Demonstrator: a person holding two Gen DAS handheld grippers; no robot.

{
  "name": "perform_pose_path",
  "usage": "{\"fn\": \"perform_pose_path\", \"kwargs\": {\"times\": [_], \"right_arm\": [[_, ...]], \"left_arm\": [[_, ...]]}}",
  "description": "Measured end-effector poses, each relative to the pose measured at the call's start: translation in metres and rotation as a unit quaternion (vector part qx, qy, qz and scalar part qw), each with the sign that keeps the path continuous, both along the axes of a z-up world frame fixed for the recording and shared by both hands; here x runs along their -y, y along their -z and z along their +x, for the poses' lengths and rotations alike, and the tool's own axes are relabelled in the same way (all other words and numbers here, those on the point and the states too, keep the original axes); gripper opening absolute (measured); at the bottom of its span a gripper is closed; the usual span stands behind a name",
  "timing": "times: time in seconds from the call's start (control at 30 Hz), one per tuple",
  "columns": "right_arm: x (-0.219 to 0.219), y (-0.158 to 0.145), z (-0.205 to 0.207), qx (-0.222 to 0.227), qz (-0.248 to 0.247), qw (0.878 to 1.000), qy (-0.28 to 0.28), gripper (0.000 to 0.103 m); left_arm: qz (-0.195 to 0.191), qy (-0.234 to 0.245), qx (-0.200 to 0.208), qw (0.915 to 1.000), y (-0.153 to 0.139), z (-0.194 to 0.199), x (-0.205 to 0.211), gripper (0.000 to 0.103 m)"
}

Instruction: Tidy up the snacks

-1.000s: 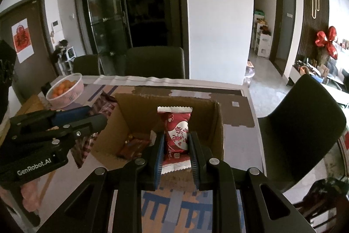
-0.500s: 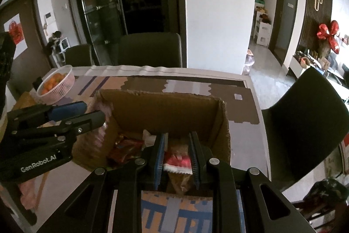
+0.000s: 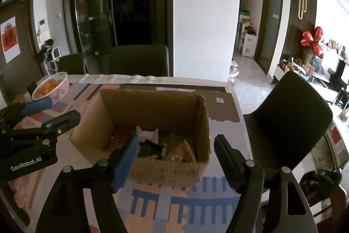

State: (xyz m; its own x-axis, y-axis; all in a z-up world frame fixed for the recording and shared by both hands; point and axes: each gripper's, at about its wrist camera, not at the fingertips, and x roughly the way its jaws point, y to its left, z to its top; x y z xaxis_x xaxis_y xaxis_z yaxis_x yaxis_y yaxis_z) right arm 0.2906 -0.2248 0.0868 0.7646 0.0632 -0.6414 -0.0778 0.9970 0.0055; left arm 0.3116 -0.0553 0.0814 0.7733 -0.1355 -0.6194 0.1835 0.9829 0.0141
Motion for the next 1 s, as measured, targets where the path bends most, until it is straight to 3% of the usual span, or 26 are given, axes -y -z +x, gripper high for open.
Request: {"fn": "perform_pose_path", "kwargs": {"times": [0.13, 0.47, 1.0], "right_arm": [[0.004, -0.006, -0.024, 0.02, 0.003, 1.0, 0.01, 0.078], [0.003, -0.016, -0.081, 0.061, 0.003, 0.998, 0.012, 0.081], [0.005, -0.007, -0.145, 0.061, 0.013, 0.998, 0.011, 0.082]], "left_arm": [[-0.001, -0.001, 0.016, 0.9999, -0.005, -0.026, -0.002, 0.094], [0.008, -0.001, 0.055, 0.9984, -0.015, -0.09, -0.006, 0.099], [0.007, -0.001, 0.07, 0.9975, -0.014, -0.151, -0.007, 0.103]]}}
